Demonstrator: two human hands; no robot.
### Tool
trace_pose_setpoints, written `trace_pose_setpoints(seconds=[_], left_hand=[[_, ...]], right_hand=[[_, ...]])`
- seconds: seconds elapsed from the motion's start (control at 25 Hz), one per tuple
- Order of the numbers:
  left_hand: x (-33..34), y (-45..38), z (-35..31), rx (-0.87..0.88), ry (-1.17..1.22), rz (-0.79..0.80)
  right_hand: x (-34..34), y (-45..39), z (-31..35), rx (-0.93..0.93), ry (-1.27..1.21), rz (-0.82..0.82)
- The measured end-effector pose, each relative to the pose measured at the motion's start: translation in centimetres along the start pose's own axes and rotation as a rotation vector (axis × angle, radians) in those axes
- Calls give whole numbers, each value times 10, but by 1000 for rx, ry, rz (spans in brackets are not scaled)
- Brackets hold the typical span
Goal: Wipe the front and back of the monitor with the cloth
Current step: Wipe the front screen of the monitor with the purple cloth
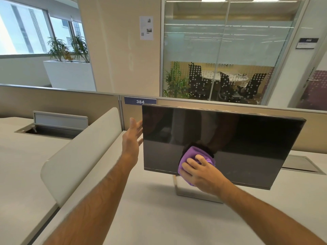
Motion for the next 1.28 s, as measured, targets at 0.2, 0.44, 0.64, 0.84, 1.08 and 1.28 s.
trace_pose_setpoints(seconds=[0.2, 0.44, 0.64, 0.84, 1.08, 1.28], left_hand=[[1, 0, 1, 0, 8, -16], [3, 1, 1, 12, 1, -35], [5, 4, 0, 15, 6, -56], [6, 3, 0, 11, 6, -68], [6, 5, 0, 10, 1, -85], [7, 7, 0, 6, 9, -91]], right_hand=[[8, 16, 3, -81, 5, 53], [2, 26, -21, 91, -63, -10], [16, 44, 5, -138, 14, 125], [2, 44, -28, 68, -59, 31], [12, 64, -14, -88, 12, 108], [13, 73, -26, -40, 6, 128]])
Point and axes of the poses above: each hand's wrist, its own y-axis away from the middle knuckle, its own x-axis out of the palm, z = x × y, the point moved 7 cm from there along -y, towards the middle knuckle, and after that the axes turned 3 degrees about -z, right-handed, at the moved point
